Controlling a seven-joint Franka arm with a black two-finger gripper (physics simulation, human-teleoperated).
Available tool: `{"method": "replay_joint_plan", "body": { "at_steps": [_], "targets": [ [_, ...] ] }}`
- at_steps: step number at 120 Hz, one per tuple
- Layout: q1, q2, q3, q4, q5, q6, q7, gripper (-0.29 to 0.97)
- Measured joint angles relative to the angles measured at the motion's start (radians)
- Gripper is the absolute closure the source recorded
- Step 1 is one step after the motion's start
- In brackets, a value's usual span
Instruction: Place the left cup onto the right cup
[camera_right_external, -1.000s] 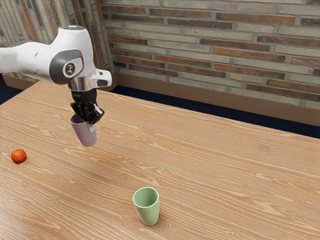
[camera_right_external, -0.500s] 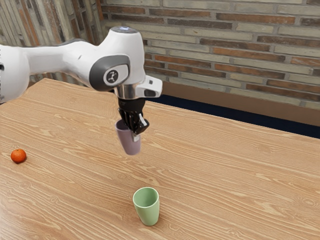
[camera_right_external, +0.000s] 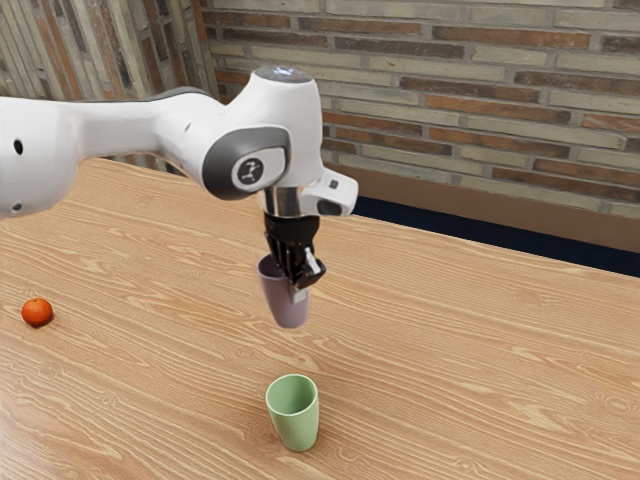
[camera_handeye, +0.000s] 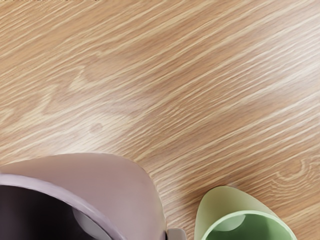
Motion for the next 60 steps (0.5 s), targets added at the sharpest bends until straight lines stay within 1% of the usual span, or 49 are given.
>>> {"method": "replay_joint_plan", "body": {
  "at_steps": [24,47,60],
  "targets": [
    [-0.038,0.003,0.000,0.006,0.000,-0.005,0.006,0.78],
    [-0.089,0.033,0.000,0.027,-0.001,-0.004,0.013,0.78],
    [-0.112,0.025,0.000,0.013,-0.011,0.001,0.015,0.78]
  ]
}}
